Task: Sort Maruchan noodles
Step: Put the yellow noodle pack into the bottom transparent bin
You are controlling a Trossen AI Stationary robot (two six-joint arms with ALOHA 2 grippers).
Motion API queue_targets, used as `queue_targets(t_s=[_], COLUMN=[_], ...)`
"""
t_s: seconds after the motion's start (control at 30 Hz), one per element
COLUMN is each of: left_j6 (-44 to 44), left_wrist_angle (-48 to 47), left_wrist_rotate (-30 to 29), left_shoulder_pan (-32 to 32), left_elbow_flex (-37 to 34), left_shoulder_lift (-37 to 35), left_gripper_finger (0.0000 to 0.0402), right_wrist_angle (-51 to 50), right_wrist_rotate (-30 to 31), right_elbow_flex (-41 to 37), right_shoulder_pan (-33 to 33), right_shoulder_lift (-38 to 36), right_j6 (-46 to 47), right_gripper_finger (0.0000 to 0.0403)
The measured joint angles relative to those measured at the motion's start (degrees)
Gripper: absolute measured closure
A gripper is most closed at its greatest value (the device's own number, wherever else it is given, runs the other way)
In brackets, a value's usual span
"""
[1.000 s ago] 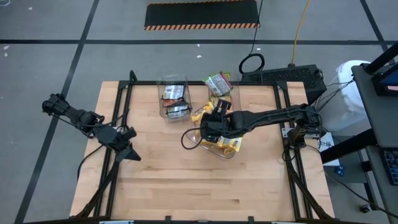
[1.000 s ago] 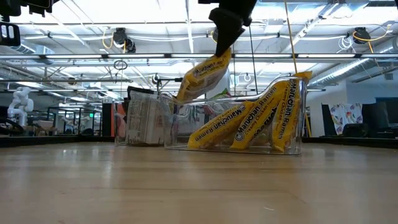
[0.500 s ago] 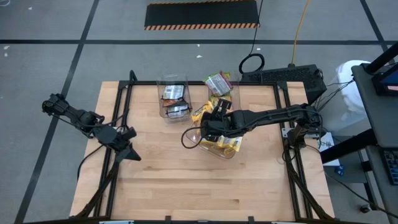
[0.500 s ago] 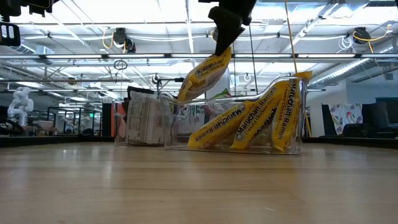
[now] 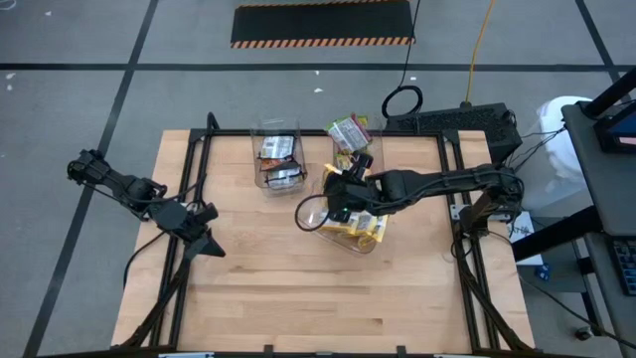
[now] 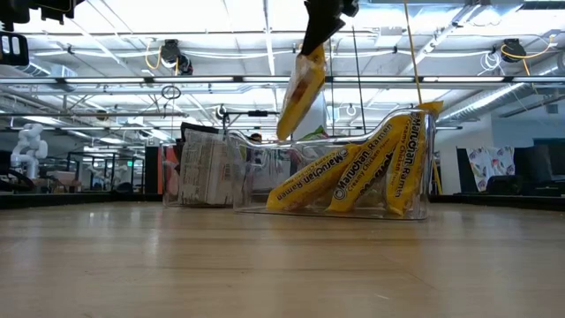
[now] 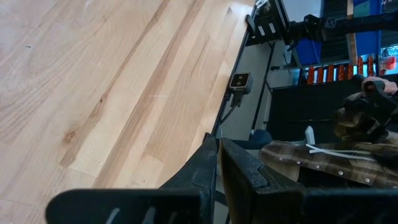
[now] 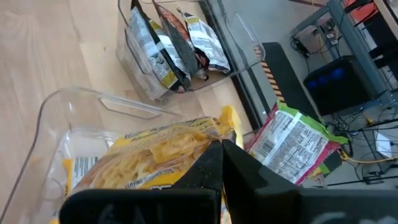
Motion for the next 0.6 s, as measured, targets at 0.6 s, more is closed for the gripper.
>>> queue_targets(t_s=[0.6], left_j6=[-0.01], left_wrist_angle=[0.02], left_wrist_rotate=[0.00], left_shoulder_pan=[0.02], left_elbow_flex=[0.00], left_shoulder_lift=[-0.02], left_gripper_finger=[0.0376], right_wrist_angle=[10.59], right_wrist_rotate=[-3.84], right_elbow_flex=[-11.20], right_shoulder_pan=[-0.51], right_shoulder_lift=[-0.02], right_j6=[4.97], right_gripper_finger=[0.0403])
